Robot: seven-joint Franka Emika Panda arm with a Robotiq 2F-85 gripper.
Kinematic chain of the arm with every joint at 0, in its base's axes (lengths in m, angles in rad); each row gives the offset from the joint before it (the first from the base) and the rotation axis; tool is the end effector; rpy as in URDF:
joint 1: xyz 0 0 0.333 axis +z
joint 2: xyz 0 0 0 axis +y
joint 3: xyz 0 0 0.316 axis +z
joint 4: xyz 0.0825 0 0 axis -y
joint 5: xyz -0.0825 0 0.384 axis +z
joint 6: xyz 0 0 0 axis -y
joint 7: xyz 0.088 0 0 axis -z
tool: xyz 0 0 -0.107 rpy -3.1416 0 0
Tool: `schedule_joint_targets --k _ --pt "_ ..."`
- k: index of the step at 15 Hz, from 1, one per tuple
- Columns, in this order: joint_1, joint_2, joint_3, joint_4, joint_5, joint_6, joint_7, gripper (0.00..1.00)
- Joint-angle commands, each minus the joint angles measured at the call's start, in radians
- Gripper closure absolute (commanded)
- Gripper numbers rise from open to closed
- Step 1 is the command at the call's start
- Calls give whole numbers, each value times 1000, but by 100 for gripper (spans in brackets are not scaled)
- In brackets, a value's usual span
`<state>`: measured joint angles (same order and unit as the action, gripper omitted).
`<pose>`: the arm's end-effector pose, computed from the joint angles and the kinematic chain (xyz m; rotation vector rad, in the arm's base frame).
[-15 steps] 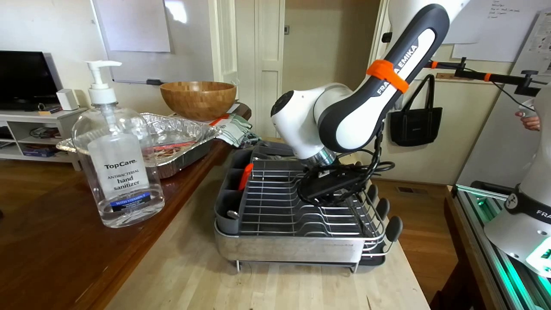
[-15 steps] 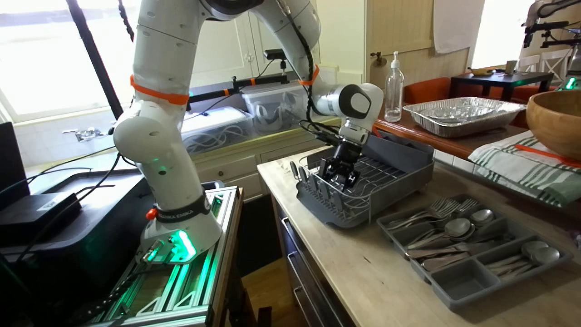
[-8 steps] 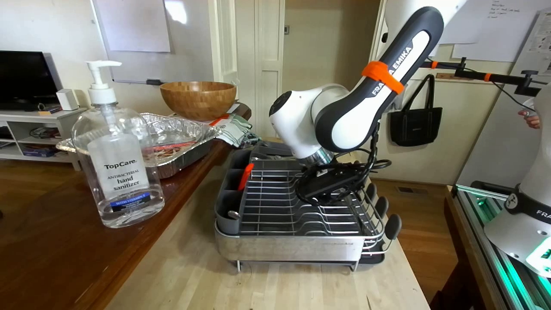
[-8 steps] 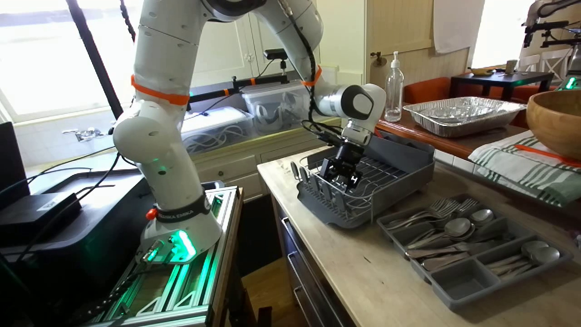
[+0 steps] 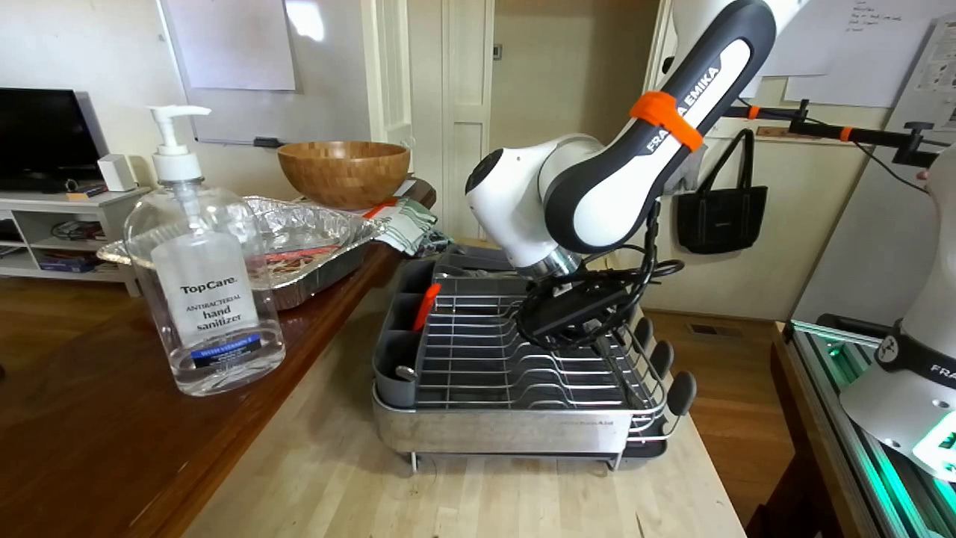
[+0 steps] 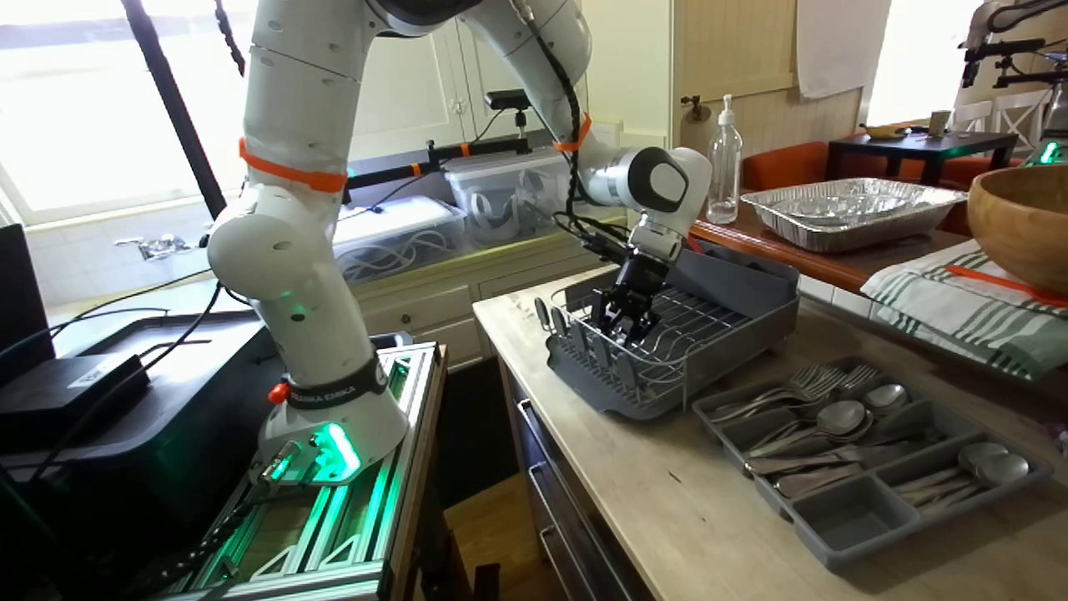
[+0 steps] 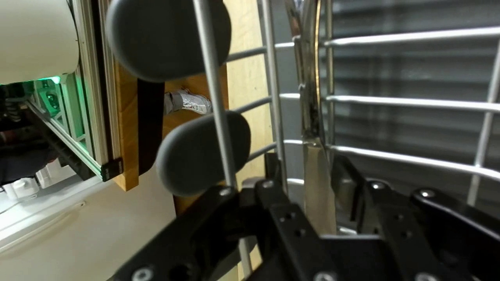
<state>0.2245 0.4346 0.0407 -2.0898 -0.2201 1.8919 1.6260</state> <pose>0.4929 0.1179 0.1821 2.0649 -1.4447 -0.3085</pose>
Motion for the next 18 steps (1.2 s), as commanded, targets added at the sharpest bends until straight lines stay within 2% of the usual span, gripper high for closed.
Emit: schedule_joint_targets --k 1,4,5,8,9,14,17,18 --pt "9 -34 5 16 7 -29 -21 28" --pt "17 -46 3 24 -10 -19 0 5" --pt "19 -41 3 27 -18 -9 0 1" --pt "18 -16 2 33 -30 16 -8 0" --pt "16 -5 2 37 -29 20 -12 19" --pt "15 27 -3 39 -25 35 -22 38" --pt "13 40 -7 58 -17 24 -27 46" --pt "13 44 -8 69 -15 19 -27 41"
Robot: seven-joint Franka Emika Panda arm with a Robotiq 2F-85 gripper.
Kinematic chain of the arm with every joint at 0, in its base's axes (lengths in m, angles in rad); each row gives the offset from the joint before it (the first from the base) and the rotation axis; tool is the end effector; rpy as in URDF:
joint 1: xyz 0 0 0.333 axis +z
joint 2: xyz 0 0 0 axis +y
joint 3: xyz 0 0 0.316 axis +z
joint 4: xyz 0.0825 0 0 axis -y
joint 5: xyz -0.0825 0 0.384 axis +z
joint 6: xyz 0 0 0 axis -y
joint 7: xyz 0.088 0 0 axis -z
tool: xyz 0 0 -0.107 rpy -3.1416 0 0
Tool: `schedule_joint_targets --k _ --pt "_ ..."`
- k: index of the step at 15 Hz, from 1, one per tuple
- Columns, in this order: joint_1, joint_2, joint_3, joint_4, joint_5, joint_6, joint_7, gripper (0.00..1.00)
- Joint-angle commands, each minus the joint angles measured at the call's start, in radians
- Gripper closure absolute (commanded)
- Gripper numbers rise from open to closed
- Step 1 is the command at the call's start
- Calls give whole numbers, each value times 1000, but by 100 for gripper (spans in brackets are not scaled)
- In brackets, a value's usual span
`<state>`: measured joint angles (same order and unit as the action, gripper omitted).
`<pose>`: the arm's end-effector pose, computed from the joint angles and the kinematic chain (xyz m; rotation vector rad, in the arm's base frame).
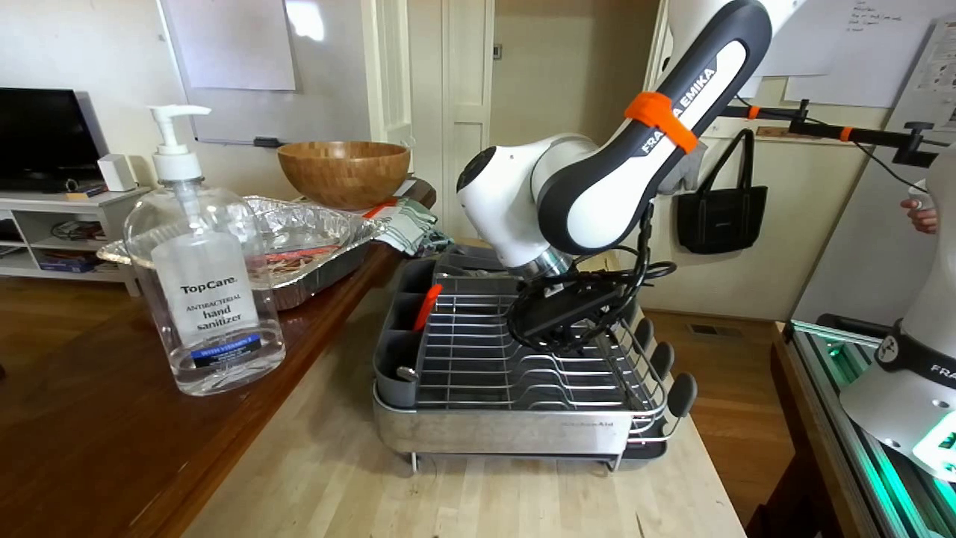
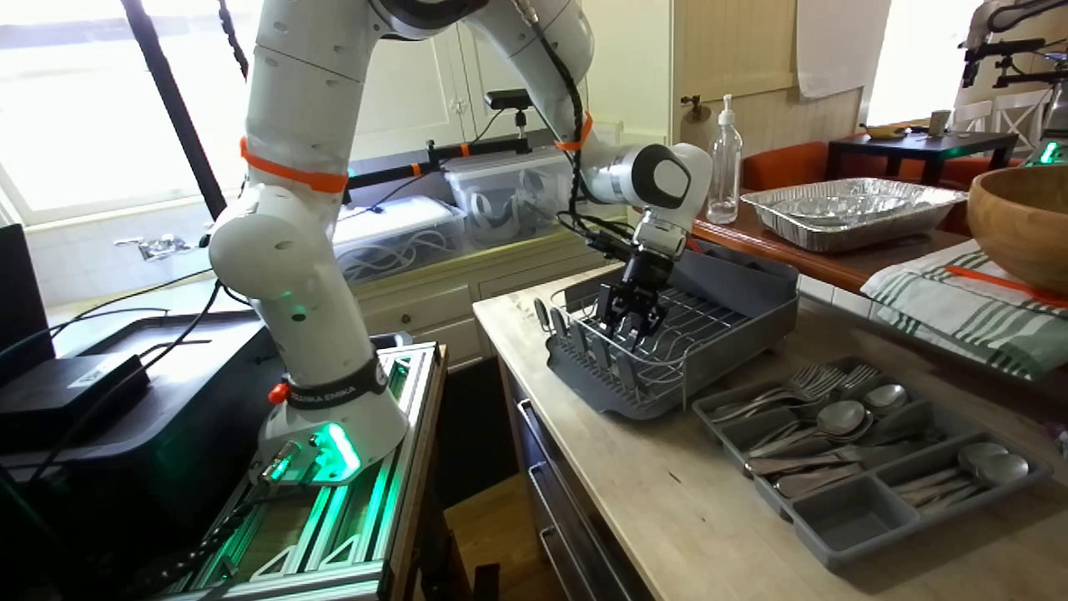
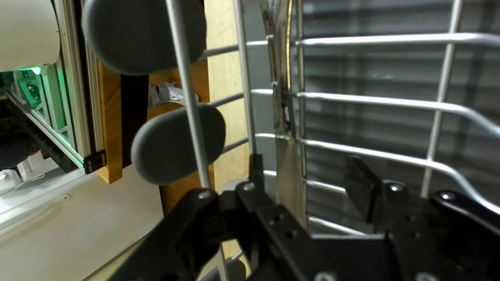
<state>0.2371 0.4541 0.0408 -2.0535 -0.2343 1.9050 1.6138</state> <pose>0.5046 0.1271 0.1833 2.1061 -1.4233 -0.2754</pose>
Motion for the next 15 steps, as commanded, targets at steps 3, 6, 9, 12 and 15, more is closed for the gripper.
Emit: schedule_joint_targets --k 3,6,9,12,15 --pt "1 39 -10 49 -2 9 -24 46" --pt "5 52 -11 51 -3 22 -22 50" --pt "6 54 -10 43 -1 32 -18 63" --pt "9 61 -10 35 2 37 -15 57" --pt "9 48 -5 15 11 25 -17 58"
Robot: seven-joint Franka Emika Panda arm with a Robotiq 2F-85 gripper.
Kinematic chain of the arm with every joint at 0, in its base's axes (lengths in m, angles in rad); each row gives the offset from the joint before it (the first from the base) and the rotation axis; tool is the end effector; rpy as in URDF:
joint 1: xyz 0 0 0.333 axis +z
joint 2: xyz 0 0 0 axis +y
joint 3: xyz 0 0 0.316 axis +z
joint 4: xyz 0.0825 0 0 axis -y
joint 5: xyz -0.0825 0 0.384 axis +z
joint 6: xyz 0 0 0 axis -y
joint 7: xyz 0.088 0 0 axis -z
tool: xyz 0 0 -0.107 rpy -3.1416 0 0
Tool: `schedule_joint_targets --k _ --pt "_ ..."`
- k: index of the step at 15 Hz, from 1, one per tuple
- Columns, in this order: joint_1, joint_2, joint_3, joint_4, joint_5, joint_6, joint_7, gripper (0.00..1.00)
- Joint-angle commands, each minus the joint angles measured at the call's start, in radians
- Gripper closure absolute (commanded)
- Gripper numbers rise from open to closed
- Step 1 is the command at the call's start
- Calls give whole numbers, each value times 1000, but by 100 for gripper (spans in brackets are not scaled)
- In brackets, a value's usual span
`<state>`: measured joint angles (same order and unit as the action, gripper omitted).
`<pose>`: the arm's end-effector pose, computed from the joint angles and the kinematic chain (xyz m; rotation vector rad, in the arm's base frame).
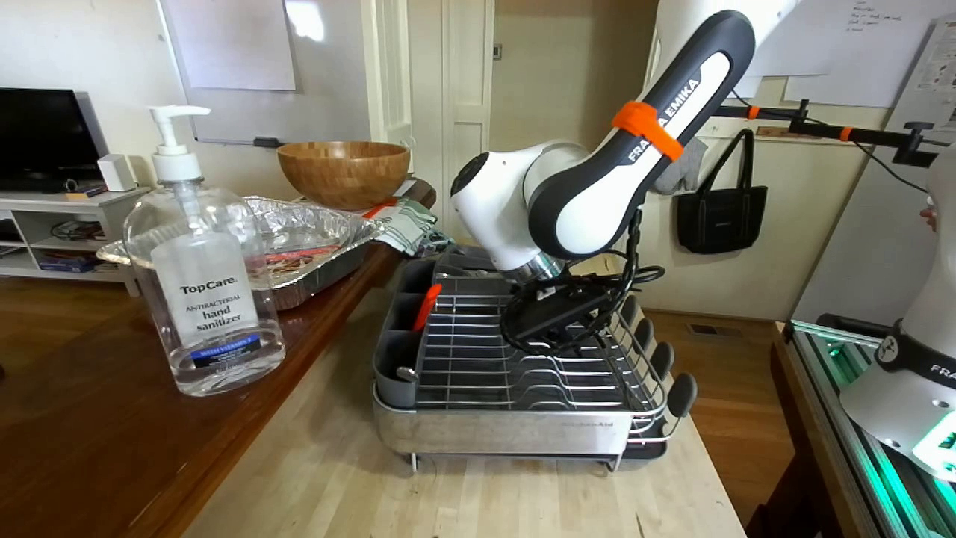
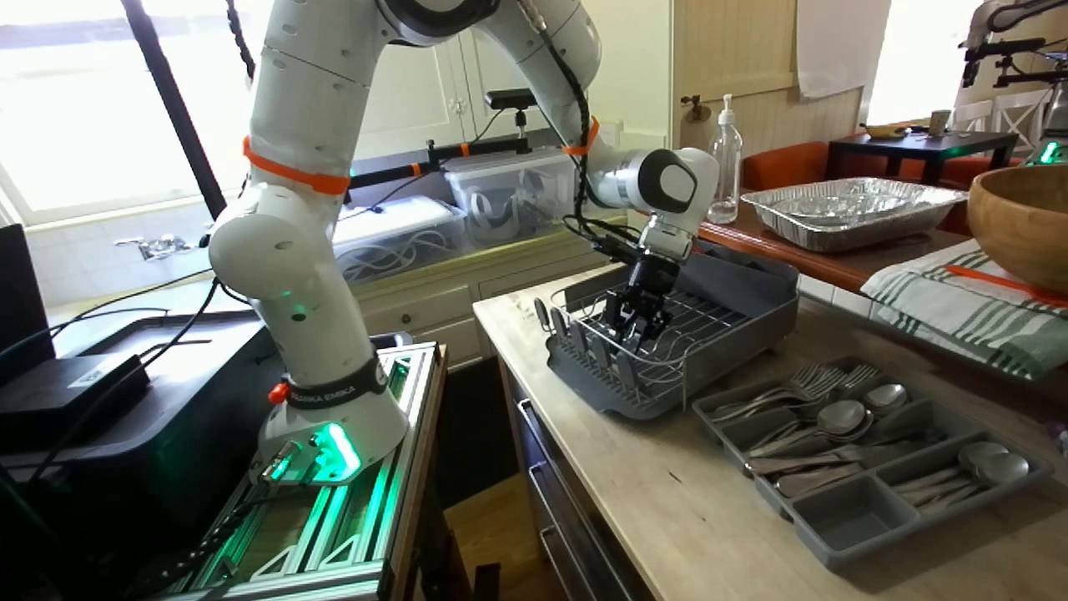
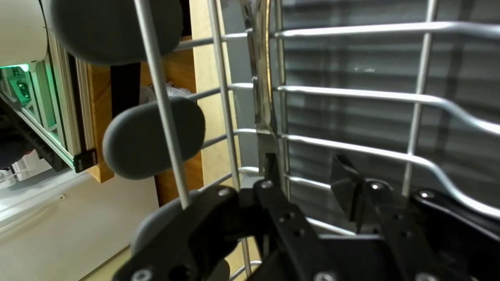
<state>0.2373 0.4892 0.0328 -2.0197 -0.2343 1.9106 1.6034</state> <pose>0.5141 0.1255 0.1753 2.1111 -1.4226 -0.2776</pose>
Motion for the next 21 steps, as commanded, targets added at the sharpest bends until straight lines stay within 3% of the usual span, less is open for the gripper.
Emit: schedule_joint_targets --k 1,6,8,9,10,11,14,21 --pt "9 8 5 -25 14 7 -12 61" --pt "5 31 15 -62 32 8 -33 70" --pt "1 33 16 -74 39 4 -47 68" --pt "0 31 17 -74 40 1 -52 63" --pt "0 32 16 -75 41 0 -56 68" --pt "0 33 16 -74 41 1 -58 88" --pt "1 33 14 -70 41 -3 -58 100" --pt "-3 29 0 -25 39 -15 -59 97"
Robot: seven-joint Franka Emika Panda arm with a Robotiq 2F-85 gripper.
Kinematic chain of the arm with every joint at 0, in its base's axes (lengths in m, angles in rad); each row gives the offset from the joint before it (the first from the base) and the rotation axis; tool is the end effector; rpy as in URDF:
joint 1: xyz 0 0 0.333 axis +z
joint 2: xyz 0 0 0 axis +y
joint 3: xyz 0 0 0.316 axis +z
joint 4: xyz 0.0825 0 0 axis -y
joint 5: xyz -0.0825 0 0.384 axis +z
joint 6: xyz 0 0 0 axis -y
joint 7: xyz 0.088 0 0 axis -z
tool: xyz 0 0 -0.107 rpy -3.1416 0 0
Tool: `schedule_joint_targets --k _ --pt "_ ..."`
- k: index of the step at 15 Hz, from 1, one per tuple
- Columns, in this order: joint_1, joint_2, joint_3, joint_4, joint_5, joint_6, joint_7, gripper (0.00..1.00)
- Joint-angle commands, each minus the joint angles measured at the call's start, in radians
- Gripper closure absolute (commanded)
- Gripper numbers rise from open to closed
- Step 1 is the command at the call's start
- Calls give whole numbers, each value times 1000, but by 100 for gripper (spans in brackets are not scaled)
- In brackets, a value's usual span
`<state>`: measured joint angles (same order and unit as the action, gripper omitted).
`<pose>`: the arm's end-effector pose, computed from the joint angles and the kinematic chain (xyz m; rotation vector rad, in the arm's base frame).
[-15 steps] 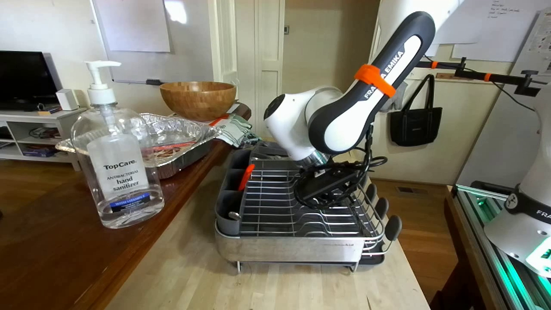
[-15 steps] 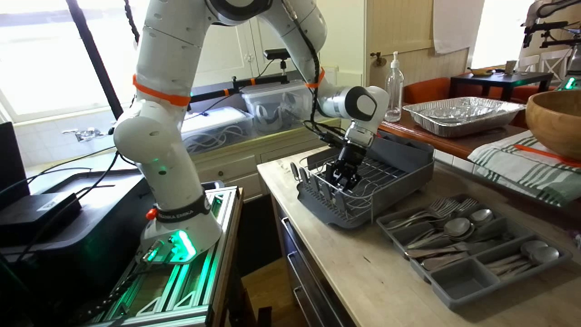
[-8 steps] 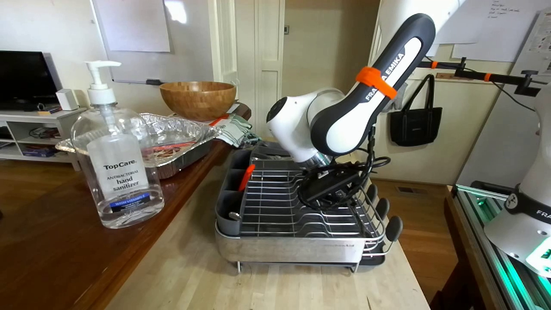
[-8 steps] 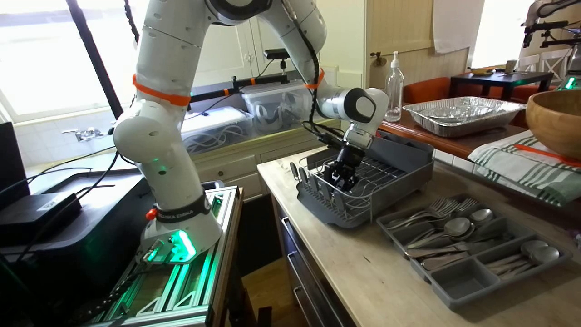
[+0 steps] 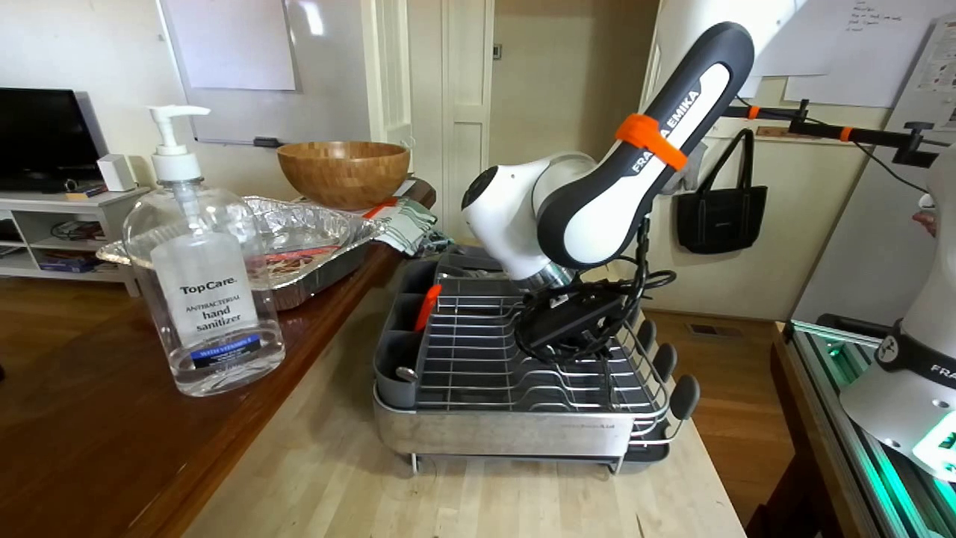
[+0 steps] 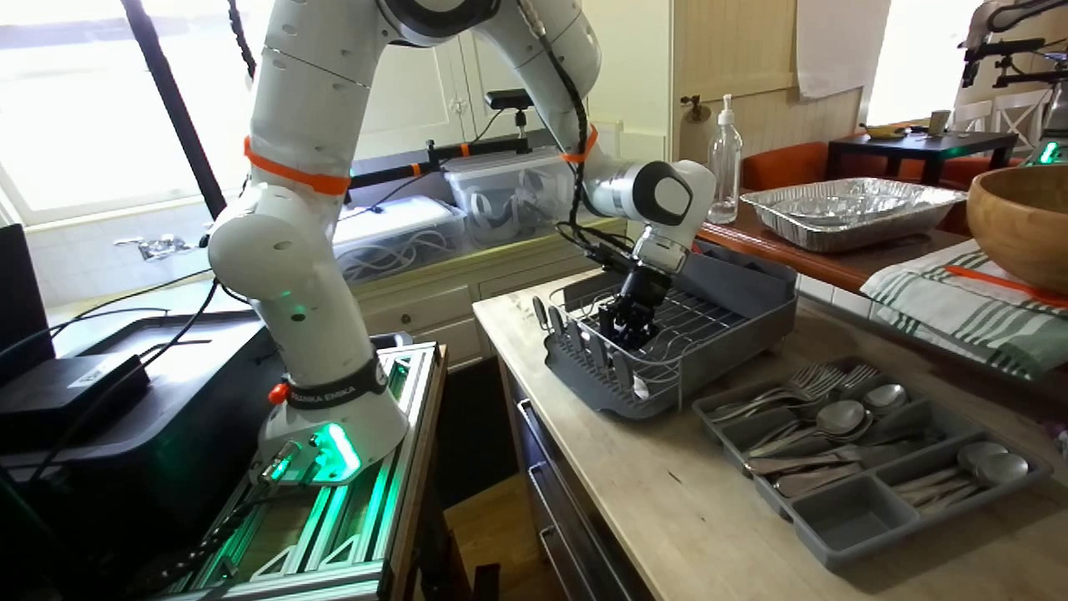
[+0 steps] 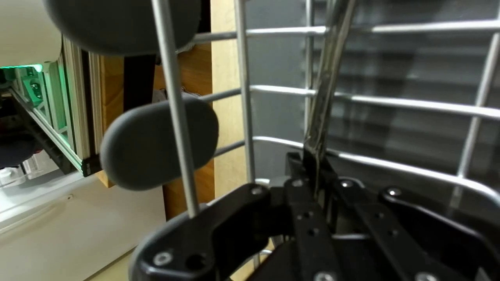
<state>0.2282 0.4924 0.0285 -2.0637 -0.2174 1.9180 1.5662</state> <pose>0.4983 0.1157 0.1605 2.1042 -1.3888 -0.3429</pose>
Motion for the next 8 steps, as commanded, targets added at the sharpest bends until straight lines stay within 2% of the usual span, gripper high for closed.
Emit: schedule_joint_targets --k 1,8 --pt "11 19 1 26 14 -29 -12 98" --pt "69 -67 -15 43 -79 15 169 99"
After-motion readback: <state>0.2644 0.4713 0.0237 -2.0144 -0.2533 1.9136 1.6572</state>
